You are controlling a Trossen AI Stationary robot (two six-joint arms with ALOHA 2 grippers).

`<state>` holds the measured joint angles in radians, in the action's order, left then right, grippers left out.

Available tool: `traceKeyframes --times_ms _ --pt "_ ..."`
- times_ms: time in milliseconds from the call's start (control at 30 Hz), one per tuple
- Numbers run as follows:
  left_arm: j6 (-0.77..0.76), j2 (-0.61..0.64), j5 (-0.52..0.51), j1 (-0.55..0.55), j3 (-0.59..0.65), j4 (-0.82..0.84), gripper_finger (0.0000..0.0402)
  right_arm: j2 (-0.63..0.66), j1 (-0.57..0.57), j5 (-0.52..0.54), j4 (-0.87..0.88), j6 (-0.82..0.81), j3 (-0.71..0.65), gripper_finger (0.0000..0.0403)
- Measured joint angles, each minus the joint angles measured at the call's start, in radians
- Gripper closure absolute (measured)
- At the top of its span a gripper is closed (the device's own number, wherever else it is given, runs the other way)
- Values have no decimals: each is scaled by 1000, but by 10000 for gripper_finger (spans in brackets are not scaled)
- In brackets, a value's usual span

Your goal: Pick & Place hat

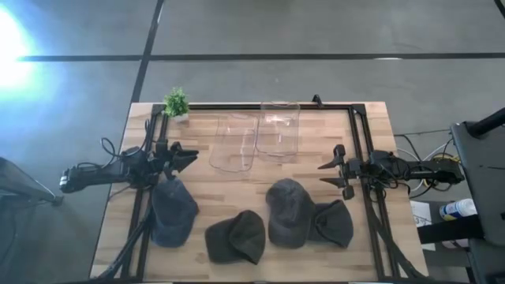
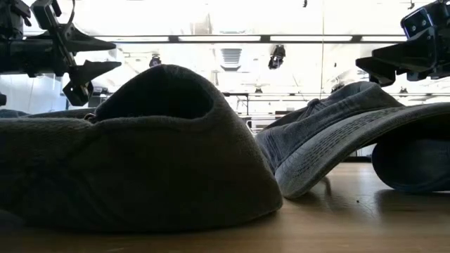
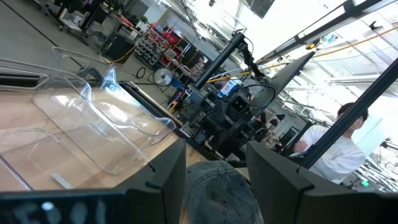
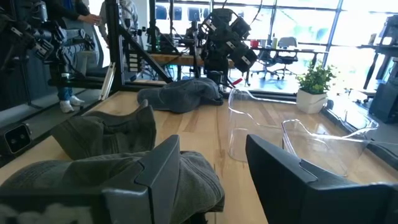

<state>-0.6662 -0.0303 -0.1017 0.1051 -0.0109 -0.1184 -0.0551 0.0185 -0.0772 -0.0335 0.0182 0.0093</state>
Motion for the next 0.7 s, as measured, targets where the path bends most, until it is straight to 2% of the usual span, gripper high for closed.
traceKeyframes --times_ms 367,567,700 --pt "0 0 0 0 0 0 241 0 0 21 0 -29 0 220" --pt "0 0 0 0 0 0 241 0 0 25 -13 -501 0 220" --pt "0 0 0 0 0 0 241 0 0 28 -44 -984 0 220"
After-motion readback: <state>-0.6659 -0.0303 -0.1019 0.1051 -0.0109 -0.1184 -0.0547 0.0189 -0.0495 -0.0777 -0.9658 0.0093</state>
